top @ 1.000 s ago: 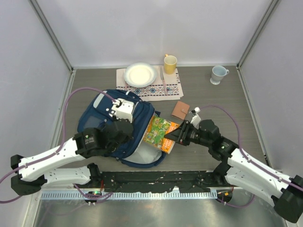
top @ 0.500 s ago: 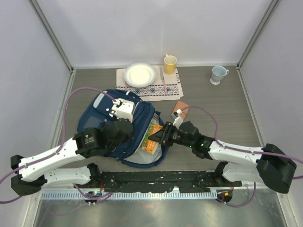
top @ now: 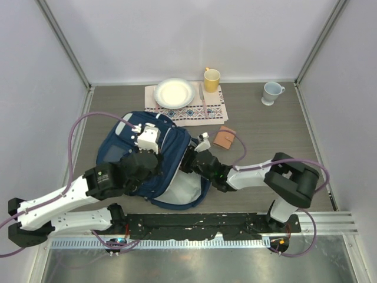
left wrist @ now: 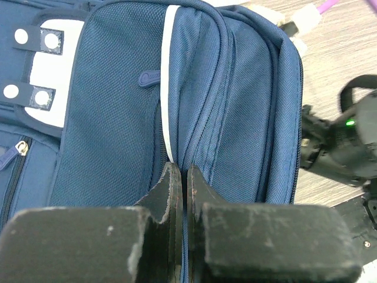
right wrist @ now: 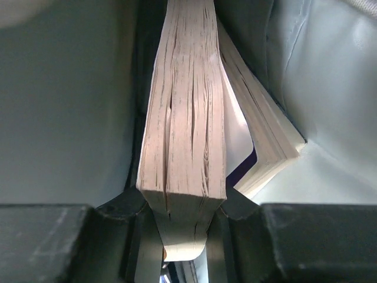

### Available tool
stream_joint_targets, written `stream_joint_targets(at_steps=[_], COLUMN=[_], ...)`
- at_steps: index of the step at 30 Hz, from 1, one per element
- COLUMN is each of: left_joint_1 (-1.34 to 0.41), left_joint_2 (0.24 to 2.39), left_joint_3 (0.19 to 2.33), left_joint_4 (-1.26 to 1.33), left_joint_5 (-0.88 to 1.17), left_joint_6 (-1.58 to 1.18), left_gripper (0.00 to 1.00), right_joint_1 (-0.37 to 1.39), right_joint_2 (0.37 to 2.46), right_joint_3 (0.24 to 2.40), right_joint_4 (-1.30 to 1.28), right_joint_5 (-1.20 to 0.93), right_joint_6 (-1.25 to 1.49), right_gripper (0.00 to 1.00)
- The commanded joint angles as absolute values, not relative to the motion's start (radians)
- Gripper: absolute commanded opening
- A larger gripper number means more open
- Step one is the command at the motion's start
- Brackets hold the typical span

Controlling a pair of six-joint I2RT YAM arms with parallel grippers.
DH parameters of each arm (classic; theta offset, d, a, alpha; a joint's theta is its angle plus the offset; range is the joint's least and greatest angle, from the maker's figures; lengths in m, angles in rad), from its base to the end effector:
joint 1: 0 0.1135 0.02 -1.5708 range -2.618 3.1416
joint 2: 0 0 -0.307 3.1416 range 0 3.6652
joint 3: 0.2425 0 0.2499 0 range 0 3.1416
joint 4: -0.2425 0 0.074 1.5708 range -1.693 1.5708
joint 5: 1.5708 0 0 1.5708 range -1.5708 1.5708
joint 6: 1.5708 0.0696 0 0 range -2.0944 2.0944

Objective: Pack the student bag
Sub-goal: Place the book in the student bag.

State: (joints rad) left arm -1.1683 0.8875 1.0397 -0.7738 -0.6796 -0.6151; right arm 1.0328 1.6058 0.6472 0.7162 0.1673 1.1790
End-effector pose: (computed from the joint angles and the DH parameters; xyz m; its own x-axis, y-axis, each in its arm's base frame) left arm 0.1033 -0.1310 0.3731 -0.4838 -0.0095 -0.8751 0.2894 0.9419 -0.1702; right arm 0.1933 0.3012 0.2220 -0.7530 0.5166 -0.4076 -0.1780 0.4364 0.8819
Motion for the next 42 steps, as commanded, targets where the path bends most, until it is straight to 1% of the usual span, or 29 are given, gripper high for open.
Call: stream_joint_targets(at_steps=[1, 2, 3, 5, 6, 8, 9, 11, 12, 13, 16, 18, 25, 30, 31, 35, 39, 42], left_joint_1=[-1.158, -1.158, -1.158, -1.158, -1.155, -1.157, -1.155, -1.155, -1.154, -1.152, -1.149, -1.147, -1.144, -1.140, -1.138, -1.135, -1.132, -1.131], left_joint_2=[0.830, 0.831, 0.837, 0.841, 0.842, 0.845, 0.844, 0.845, 0.845, 0.844, 0.842, 0.844, 0.851, 0.856, 0.859, 0.868, 0.880, 0.896], left_joint_3=[1.042, 1.040, 1.040, 1.039, 1.037, 1.032, 1.031, 1.032, 1.032, 1.031, 1.023, 1.022, 1.022, 1.012, 1.009, 1.002, 0.994, 0.991], left_joint_4=[-0.644, -0.646, -0.649, -0.652, -0.653, -0.652, -0.649, -0.653, -0.655, -0.655, -0.652, -0.649, -0.650, -0.649, -0.647, -0.647, -0.637, -0.634], left_joint_5=[-0.739, -0.739, -0.739, -0.739, -0.739, -0.744, -0.744, -0.746, -0.746, -0.747, -0.749, -0.749, -0.749, -0.747, -0.747, -0.741, -0.724, -0.704], left_joint_6=[-0.652, -0.652, -0.652, -0.653, -0.653, -0.657, -0.658, -0.657, -0.657, -0.657, -0.658, -0.658, -0.663, -0.672, -0.672, -0.684, -0.692, -0.707], left_gripper=[0.00, 0.00, 0.00, 0.00, 0.00, 0.00, 0.00, 0.00, 0.00, 0.00, 0.00, 0.00, 0.00, 0.00, 0.00, 0.00, 0.00, 0.00], right_joint_1=[1.075, 1.080, 1.089, 1.092, 1.092, 1.097, 1.095, 1.095, 1.095, 1.095, 1.097, 1.095, 1.097, 1.103, 1.103, 1.106, 1.108, 1.106], right_joint_2=[1.695, 1.707, 1.735, 1.752, 1.752, 1.737, 1.726, 1.668, 1.642, 1.597, 1.527, 1.473, 1.313, 1.106, 1.041, 0.930, 0.910, 0.956], right_joint_3=[0.742, 0.752, 0.770, 0.787, 0.795, 0.796, 0.793, 0.772, 0.747, 0.736, 0.713, 0.698, 0.638, 0.563, 0.560, 0.566, 0.577, 0.584], right_joint_4=[0.841, 0.830, 0.821, 0.778, 0.758, 0.694, 0.658, 0.588, 0.565, 0.522, 0.448, 0.425, 0.296, 0.180, 0.137, -0.050, -0.240, -0.273], right_joint_5=[0.245, 0.247, 0.245, 0.232, 0.227, 0.229, 0.242, 0.268, 0.275, 0.299, 0.316, 0.318, 0.296, 0.348, 0.351, 0.391, 0.460, 0.463], right_joint_6=[1.200, 1.200, 1.190, 1.190, 1.178, 1.157, 1.144, 1.106, 1.097, 1.062, 1.014, 0.999, 0.996, 0.976, 0.971, 0.973, 0.973, 0.965], right_gripper=[0.15, 0.18, 0.26, 0.31, 0.37, 0.46, 0.53, 0.61, 0.71, 0.75, 0.78, 0.84, 0.85, 0.85, 0.85, 0.85, 0.85, 0.85])
